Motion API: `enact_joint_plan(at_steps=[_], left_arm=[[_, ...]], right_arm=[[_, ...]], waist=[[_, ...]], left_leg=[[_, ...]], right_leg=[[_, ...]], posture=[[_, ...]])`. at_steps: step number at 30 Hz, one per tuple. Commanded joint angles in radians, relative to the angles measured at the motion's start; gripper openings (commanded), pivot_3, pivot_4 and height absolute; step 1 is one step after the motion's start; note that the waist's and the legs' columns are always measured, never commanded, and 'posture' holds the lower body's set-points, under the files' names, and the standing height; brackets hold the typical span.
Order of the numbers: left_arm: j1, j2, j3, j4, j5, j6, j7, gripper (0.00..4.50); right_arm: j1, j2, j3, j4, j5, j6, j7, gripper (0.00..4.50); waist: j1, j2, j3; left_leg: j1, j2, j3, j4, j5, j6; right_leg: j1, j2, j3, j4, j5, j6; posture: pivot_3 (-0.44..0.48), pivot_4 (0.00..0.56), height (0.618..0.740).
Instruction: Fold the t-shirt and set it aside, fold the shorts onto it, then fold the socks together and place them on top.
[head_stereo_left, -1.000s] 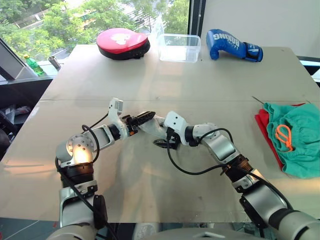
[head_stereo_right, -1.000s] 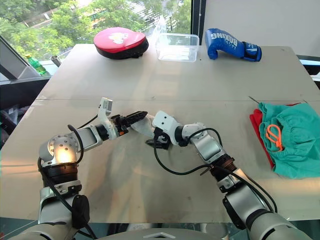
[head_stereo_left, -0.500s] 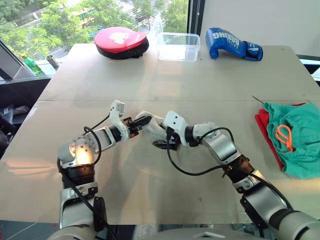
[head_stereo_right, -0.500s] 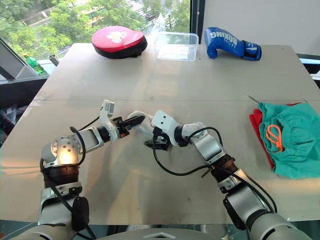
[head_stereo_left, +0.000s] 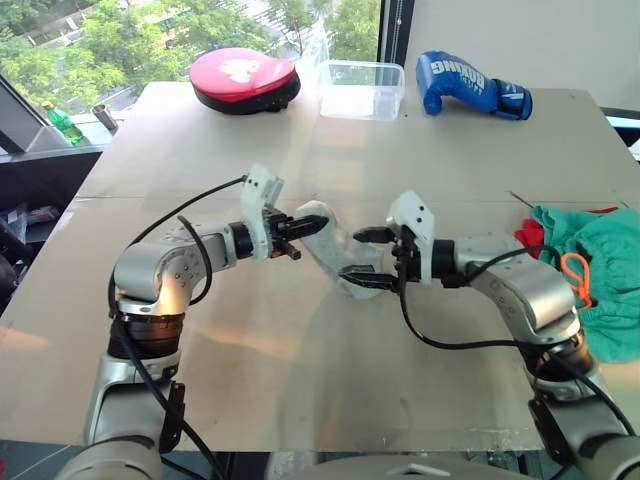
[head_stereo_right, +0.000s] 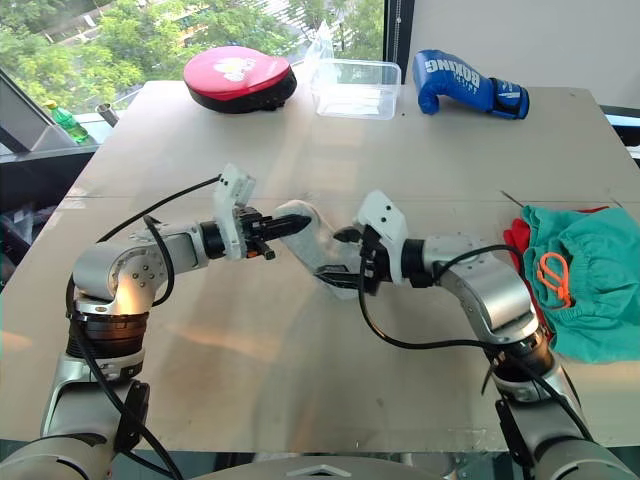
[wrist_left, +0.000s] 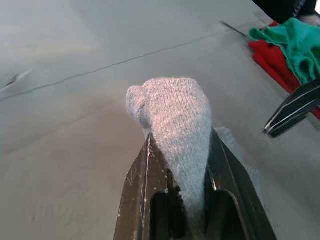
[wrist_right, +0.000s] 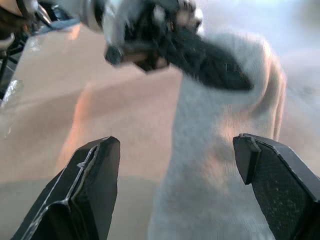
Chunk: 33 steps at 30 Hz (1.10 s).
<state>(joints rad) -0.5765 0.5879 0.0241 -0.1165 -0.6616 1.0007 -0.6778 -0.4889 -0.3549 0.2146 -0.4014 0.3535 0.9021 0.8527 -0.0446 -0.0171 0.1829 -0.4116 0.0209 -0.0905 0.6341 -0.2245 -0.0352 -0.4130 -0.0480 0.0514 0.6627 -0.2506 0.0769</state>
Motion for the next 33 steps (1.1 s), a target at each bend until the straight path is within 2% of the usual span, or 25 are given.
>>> enact_joint_plan(at_steps=[1, 4, 8, 16, 20, 26, 30, 33], left_arm=[[-0.028, 0.012, -0.016, -0.022, 0.03, -0.042, -0.022, 0.03], [-0.039, 0.014, -0.031, -0.009, 0.046, -0.052, -0.033, 0.03], [-0.041, 0.017, -0.042, -0.006, 0.057, -0.049, -0.057, 0.03], [-0.037, 0.017, -0.045, -0.034, 0.055, -0.038, -0.079, 0.03], [-0.032, 0.036, -0.062, -0.041, 0.076, -0.06, -0.098, 0.03], [-0.041, 0.025, -0.11, -0.043, 0.11, -0.103, -0.123, 0.03], [-0.059, 0.011, -0.158, -0.024, 0.152, -0.141, -0.134, 0.03], [-0.067, -0.002, -0.204, -0.025, 0.176, -0.165, -0.154, 0.03]], right_arm=[[0.013, 0.016, 0.017, -0.067, 0.031, 0.011, -0.042, 3.84], [0.026, 0.052, 0.083, -0.023, 0.0, -0.028, -0.08, 3.84], [-0.009, 0.123, 0.157, 0.166, -0.094, -0.147, -0.147, 3.84], [-0.098, 0.196, 0.169, 0.416, -0.165, -0.298, -0.173, 3.84], [-0.08, 0.177, 0.119, 0.298, -0.078, -0.249, -0.111, 3.84], [0.0, 0.061, -0.009, 0.014, 0.127, -0.062, -0.055, 3.84], [0.059, 0.016, -0.116, -0.092, 0.242, 0.017, -0.087, 3.84], [0.106, -0.008, -0.18, -0.112, 0.247, 0.019, -0.141, 3.84]], waist=[[-0.004, 0.0, 0.0], [-0.002, 0.0, 0.0], [-0.001, 0.0, 0.0], [0.001, 0.0, 0.0], [0.001, 0.0, 0.0], [0.006, 0.0, 0.0], [0.005, 0.0, 0.0], [0.002, 0.0, 0.0]], left_leg=[[0.0, 0.0, 0.0, 0.0, 0.0, 0.0], [-0.001, 0.0, 0.0, 0.0, 0.0, 0.0], [-0.001, 0.0, 0.0, 0.0, 0.0, 0.0], [-0.002, 0.0, 0.0, 0.002, 0.0, 0.0], [-0.002, 0.0, 0.0, 0.002, 0.0, 0.0], [-0.003, 0.0, -0.001, 0.002, 0.0, 0.0], [-0.002, 0.0, -0.001, 0.003, 0.0, 0.0], [-0.002, 0.0, -0.001, 0.003, 0.0, 0.0]], right_leg=[[-0.001, 0.0, 0.0, 0.0, 0.0, 0.0], [-0.001, 0.0, 0.0, 0.0, 0.0, 0.0], [-0.001, 0.0, 0.0, 0.0, 0.0, 0.0], [-0.001, 0.0, -0.001, 0.0, 0.0, 0.0], [-0.001, 0.0, -0.001, 0.0, 0.0, 0.0], [-0.001, 0.0, -0.001, 0.0, 0.0, 0.0], [-0.001, 0.0, -0.001, 0.0, 0.0, 0.0], [-0.001, 0.0, -0.001, 0.001, 0.0, 0.0]], posture=[[0.0, 0.15, 0.731], [0.0, 0.15, 0.731], [0.0, 0.15, 0.731], [0.0, 0.15, 0.731], [0.0, 0.15, 0.731], [0.0, 0.15, 0.731], [0.0, 0.15, 0.731], [0.0, 0.15, 0.731]])
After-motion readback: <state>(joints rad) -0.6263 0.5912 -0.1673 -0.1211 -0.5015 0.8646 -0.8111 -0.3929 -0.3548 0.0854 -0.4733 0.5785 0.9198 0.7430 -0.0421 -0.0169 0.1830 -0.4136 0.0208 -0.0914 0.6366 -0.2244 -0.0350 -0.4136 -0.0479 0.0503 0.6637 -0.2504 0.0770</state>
